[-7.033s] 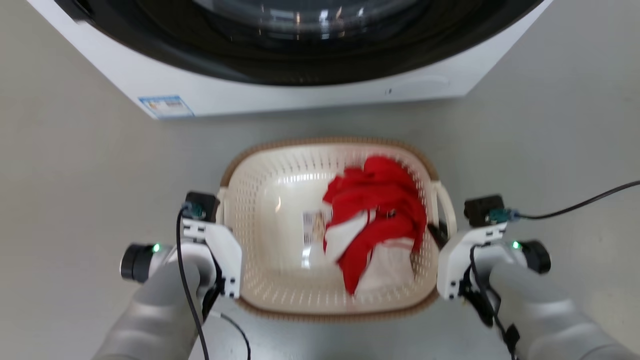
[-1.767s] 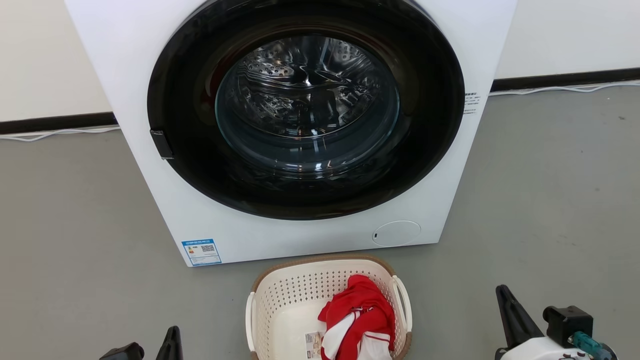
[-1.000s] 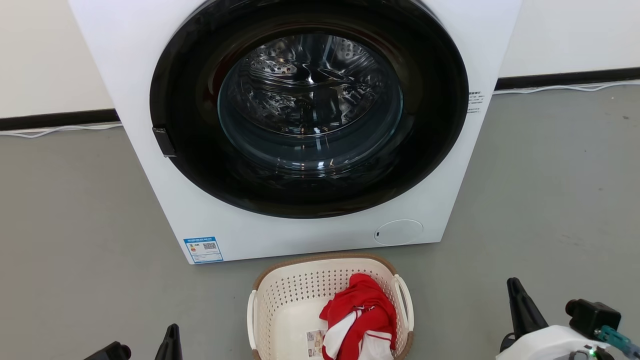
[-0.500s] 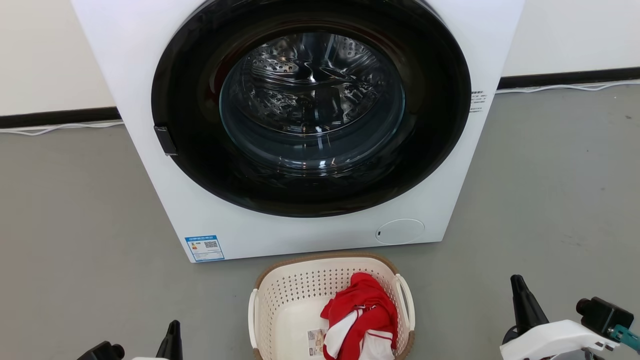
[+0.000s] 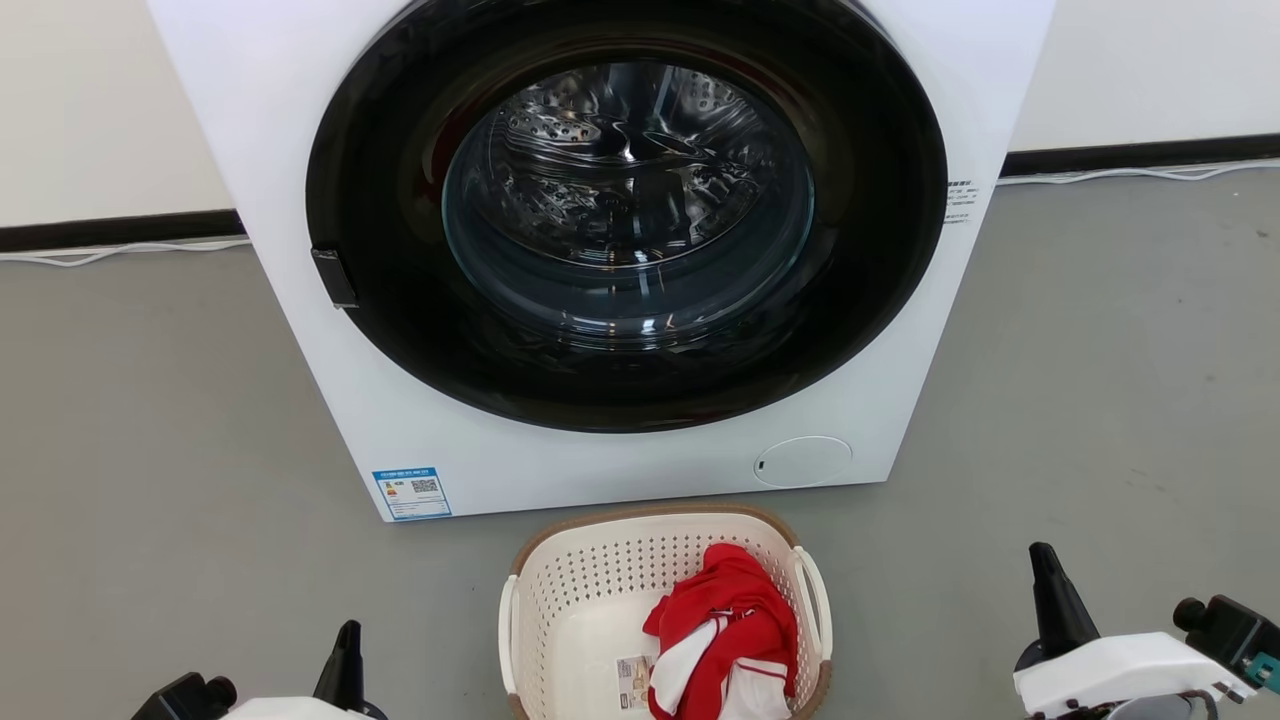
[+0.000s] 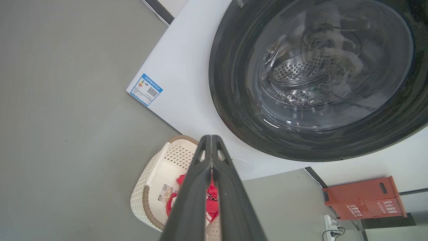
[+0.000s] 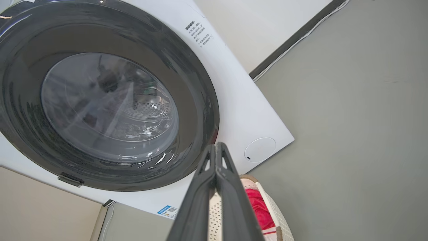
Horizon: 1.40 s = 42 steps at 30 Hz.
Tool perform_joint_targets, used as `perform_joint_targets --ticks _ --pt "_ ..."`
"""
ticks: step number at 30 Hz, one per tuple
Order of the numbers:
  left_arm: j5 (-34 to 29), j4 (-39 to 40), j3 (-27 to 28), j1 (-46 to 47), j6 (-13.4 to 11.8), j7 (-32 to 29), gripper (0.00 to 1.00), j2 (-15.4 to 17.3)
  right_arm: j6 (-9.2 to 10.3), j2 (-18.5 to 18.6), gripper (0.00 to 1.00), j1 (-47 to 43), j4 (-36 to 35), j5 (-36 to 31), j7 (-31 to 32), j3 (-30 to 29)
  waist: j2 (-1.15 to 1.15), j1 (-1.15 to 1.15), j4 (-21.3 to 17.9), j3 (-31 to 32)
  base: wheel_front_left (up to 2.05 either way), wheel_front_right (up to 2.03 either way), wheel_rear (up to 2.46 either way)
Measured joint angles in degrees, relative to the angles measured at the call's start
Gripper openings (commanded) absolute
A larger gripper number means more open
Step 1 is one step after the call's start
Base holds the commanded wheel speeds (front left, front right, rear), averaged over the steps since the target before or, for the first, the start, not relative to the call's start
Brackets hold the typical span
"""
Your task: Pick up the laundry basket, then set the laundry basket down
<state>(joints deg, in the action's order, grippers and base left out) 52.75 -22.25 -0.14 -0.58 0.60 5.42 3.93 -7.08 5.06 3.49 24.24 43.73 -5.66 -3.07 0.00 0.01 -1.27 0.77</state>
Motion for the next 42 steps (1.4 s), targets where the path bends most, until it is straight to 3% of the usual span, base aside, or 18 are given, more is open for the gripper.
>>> perform_joint_targets --ticks 42 --pt "22.5 3.7 2.8 2.2 3.5 -6.9 0.00 -0.7 0.00 -1.4 0.00 0.1 -4.9 27.5 6.8 -2.5 0.00 0.00 0.7 -0.6 0.00 0.00 0.00"
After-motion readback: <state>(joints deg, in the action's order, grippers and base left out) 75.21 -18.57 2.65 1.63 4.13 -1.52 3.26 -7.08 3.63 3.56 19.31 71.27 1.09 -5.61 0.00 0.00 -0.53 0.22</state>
